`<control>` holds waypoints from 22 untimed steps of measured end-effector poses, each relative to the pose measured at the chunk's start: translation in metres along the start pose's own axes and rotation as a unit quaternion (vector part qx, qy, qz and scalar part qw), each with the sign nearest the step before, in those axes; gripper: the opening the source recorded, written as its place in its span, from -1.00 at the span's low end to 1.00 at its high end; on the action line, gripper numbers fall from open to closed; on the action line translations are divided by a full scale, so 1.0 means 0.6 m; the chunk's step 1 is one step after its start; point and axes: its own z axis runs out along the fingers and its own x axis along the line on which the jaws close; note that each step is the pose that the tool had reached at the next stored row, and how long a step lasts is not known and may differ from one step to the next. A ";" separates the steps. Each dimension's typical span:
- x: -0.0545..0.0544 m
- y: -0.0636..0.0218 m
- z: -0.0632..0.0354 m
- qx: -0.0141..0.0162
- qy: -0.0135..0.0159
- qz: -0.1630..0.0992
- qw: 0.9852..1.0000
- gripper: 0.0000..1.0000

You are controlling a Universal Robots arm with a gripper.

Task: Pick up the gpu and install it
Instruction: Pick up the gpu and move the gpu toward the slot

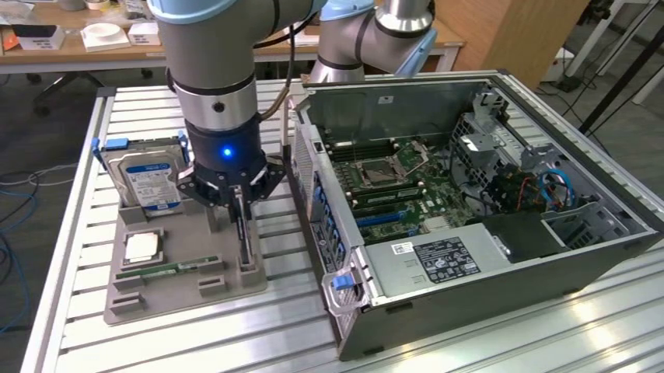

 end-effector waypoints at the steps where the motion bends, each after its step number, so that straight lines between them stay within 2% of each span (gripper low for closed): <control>1: 0.000 0.000 -0.001 0.000 0.000 0.000 1.000 -0.49; 22: -0.001 0.000 -0.023 0.000 0.000 0.000 1.000 -0.49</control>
